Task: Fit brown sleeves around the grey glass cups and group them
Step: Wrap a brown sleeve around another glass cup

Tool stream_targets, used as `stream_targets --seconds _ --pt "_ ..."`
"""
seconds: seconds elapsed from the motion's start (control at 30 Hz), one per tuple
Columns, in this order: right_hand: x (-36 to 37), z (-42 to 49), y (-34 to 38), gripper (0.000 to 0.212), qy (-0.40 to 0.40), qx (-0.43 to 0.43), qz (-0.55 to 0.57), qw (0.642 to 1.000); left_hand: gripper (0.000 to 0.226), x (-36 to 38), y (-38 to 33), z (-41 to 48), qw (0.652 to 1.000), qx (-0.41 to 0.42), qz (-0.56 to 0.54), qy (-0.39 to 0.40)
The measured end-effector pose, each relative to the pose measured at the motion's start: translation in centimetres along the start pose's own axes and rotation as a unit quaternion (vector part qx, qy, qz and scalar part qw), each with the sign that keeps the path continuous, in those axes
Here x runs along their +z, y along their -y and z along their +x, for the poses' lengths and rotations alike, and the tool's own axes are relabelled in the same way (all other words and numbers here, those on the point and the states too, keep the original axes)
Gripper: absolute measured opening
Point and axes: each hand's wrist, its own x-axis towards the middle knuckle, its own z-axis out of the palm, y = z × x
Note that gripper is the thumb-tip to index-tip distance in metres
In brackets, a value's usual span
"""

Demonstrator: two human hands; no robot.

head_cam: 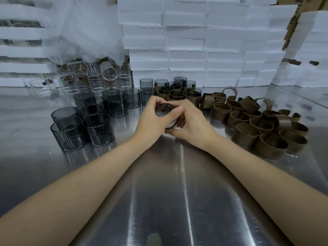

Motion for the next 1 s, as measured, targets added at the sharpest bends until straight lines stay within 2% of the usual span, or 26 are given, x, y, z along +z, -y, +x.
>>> stream_targets --seconds 0.2,0.53,0.77,1.0 --pt "0.4 0.0 -0.5 0.064 0.004 0.017 0.017 1.000 0.023 0.0 -0.5 -0.1 1.000 0.003 0.000 -0.005" --pt "0.2 0.0 -0.4 0.073 -0.008 0.081 0.090 0.993 0.013 -0.3 -0.5 0.0 1.000 0.003 -0.024 0.016" --pt "-0.3 0.3 -0.6 0.074 -0.043 0.137 0.127 0.982 0.031 -0.2 -0.5 0.1 0.998 0.007 -0.043 0.052" --pt "-0.6 0.4 -0.6 0.073 -0.051 0.168 0.178 0.968 0.038 -0.3 -0.5 0.2 0.995 -0.020 -0.043 0.084"
